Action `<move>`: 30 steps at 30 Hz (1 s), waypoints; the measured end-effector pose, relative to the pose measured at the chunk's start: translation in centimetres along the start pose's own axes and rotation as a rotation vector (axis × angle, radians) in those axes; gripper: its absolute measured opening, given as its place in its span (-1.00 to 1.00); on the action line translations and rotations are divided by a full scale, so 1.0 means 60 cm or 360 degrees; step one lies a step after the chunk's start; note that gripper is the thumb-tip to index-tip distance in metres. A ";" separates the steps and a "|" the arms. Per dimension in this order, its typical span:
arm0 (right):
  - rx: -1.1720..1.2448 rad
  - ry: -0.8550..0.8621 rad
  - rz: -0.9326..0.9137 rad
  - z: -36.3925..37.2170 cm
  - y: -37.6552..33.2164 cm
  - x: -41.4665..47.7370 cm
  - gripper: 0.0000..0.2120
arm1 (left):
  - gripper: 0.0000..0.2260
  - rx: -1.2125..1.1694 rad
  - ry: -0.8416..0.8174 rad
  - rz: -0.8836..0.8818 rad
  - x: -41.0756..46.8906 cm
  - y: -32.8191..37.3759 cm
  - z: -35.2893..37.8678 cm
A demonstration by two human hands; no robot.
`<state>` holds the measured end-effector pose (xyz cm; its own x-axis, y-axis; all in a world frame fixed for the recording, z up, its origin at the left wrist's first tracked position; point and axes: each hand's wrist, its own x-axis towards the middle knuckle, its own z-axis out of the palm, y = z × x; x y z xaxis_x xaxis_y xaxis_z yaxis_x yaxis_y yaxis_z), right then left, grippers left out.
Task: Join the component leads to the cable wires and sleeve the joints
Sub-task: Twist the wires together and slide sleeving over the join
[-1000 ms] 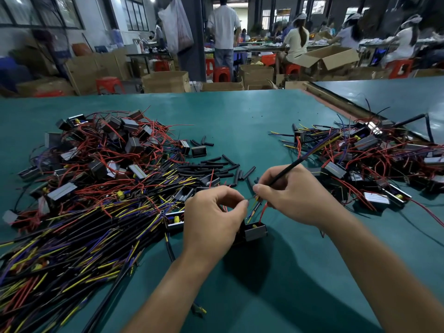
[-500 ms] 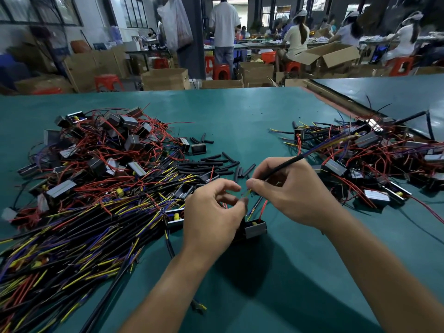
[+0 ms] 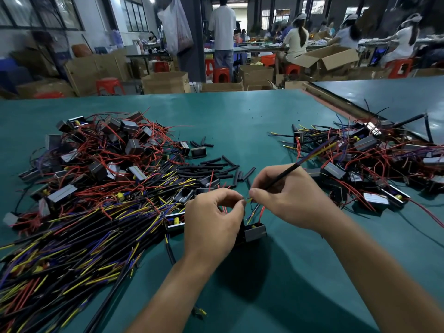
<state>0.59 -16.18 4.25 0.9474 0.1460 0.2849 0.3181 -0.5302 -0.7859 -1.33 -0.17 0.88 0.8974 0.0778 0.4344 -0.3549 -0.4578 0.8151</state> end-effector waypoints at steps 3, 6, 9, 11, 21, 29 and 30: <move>0.0058 -0.0082 0.0196 0.004 0.001 0.002 -0.85 | -0.93 0.0063 0.0054 0.0072 -0.004 -0.002 0.002; 0.0146 -0.0071 0.0224 0.007 0.001 0.001 -0.84 | -0.94 0.0103 0.0090 0.0150 -0.004 -0.005 0.003; 0.0123 -0.0039 0.0167 0.009 0.002 0.001 -0.86 | -0.92 0.0087 0.0065 0.0170 -0.004 -0.004 0.003; 0.0144 -0.0072 0.0104 0.008 0.001 0.001 -0.85 | -0.91 0.0034 0.0017 0.0130 -0.004 -0.002 0.002; 0.0112 -0.0253 -0.0177 -0.009 -0.005 -0.004 -0.87 | -0.89 -0.0938 -0.0608 -0.0949 0.019 -0.001 -0.019; 0.0129 -0.0340 -0.0187 -0.016 -0.005 -0.003 -0.86 | -0.91 -0.0809 -0.0538 -0.0803 0.015 -0.003 -0.015; 0.0135 -0.0339 -0.0183 -0.016 -0.005 -0.002 -0.87 | -0.89 -0.0782 -0.0518 -0.0733 0.014 -0.002 -0.015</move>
<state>0.32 -16.83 4.99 0.8883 0.3784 0.2602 0.4175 -0.4295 -0.8008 -0.75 0.76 1.50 0.9887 -0.1350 -0.0657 0.0679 0.0120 0.9976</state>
